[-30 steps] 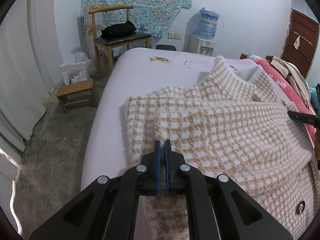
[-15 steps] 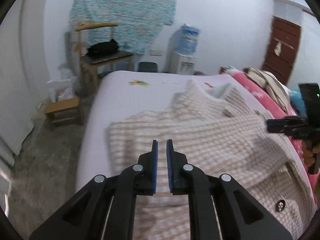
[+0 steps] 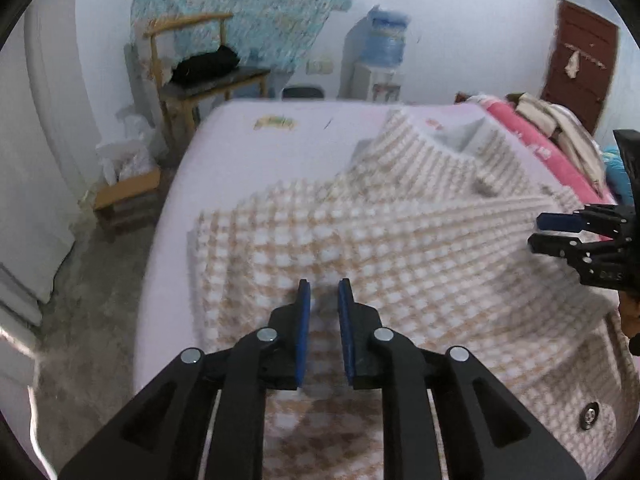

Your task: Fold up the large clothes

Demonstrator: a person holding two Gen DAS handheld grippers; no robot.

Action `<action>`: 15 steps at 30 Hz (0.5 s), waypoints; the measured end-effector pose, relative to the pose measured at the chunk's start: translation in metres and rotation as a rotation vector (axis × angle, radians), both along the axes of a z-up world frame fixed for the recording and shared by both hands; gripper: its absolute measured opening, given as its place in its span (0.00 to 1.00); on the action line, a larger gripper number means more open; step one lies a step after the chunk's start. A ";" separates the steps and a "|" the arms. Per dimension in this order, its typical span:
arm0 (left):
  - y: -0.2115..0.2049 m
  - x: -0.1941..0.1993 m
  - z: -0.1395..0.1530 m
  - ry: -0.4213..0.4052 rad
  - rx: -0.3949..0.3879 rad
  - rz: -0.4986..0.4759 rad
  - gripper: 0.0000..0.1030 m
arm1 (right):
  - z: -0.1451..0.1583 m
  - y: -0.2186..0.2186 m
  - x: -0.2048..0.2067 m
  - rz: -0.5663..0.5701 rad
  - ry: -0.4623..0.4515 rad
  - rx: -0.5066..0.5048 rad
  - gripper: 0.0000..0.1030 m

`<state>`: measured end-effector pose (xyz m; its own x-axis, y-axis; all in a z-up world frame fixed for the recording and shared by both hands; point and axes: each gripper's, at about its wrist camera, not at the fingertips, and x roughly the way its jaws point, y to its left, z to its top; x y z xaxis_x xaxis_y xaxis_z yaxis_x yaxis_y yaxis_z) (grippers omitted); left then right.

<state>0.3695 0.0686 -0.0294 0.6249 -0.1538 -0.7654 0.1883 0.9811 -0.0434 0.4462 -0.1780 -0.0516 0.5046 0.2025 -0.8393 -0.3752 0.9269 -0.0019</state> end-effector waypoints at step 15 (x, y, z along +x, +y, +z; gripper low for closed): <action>-0.006 -0.036 -0.002 -0.030 0.072 -0.093 0.28 | 0.003 -0.011 -0.055 0.039 -0.003 0.060 0.57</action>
